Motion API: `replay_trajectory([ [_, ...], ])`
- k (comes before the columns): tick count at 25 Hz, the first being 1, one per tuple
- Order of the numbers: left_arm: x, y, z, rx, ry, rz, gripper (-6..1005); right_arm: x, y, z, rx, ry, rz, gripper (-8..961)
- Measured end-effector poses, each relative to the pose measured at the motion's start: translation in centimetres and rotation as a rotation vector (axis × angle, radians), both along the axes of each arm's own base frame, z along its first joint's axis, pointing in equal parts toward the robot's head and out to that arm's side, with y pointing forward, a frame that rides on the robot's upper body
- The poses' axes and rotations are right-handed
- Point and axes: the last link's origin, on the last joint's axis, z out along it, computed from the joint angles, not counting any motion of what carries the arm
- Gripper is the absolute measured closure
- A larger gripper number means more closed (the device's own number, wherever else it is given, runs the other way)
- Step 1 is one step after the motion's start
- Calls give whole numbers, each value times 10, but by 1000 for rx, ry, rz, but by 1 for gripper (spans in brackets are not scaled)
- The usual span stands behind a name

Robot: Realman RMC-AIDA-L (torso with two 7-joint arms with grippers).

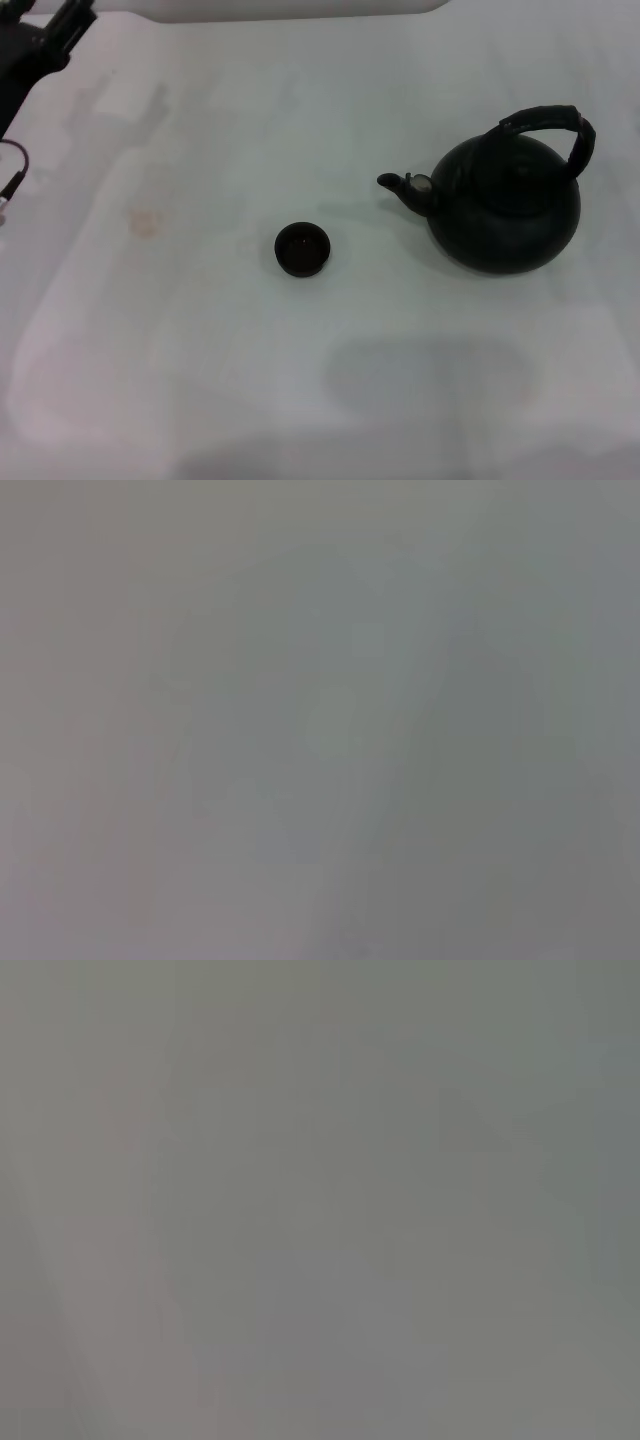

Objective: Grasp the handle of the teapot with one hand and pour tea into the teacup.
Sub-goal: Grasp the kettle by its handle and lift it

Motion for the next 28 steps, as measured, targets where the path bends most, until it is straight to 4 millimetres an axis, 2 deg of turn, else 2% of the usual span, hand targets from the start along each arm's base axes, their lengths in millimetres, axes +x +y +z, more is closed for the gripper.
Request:
replay_trajectory([
  [3,-6,-1,-4,8,28,29,122,-3,-13,-8,-61,-25,54,137],
  [8,-8,-1,-4,21,46,37,122,-9,-46,-20,-153,-51,173,138],
  [13,-10,-3,-3,39,35,46,122,-7,-67,-31,-223,-62,195,139],
  [17,-10,-3,-4,37,38,47,122,-10,-63,-45,-310,-91,209,140],
  [22,-12,-4,-3,38,54,50,122,-17,-40,-60,-406,-137,218,142],
  [28,-14,-5,-2,43,55,59,123,-22,-24,-61,-399,-146,206,143],
])
